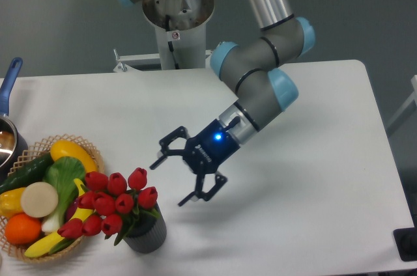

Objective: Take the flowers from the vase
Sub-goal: 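Move the open gripper toward the red tulip stems in the dark vase, then lower the gripper around the tulip stems above the vase rim and close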

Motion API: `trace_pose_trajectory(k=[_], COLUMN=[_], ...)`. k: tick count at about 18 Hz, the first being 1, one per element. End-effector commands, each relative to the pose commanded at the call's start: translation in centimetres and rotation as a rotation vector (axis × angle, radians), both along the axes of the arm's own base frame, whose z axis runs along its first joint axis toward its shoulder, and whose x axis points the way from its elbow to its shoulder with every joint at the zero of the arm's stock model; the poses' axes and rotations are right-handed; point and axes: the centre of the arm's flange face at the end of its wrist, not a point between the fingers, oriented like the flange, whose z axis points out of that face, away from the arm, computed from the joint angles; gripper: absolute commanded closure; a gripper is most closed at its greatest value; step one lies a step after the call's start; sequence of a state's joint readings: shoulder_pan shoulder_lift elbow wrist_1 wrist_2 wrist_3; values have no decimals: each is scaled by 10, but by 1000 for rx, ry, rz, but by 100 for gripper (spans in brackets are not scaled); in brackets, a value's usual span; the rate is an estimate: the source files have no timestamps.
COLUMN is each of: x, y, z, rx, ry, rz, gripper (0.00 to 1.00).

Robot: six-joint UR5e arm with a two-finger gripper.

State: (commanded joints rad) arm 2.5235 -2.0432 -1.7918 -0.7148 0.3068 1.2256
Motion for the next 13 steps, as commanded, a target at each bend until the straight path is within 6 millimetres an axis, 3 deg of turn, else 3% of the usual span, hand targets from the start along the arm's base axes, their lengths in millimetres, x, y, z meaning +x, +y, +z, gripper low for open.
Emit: trace_pose_trajectory(k=[5,13], x=[-1,5], y=[33,59], z=[3,-5], rx=[22,25], ry=[27,35], rz=[-42,-79], gripper=[0,0])
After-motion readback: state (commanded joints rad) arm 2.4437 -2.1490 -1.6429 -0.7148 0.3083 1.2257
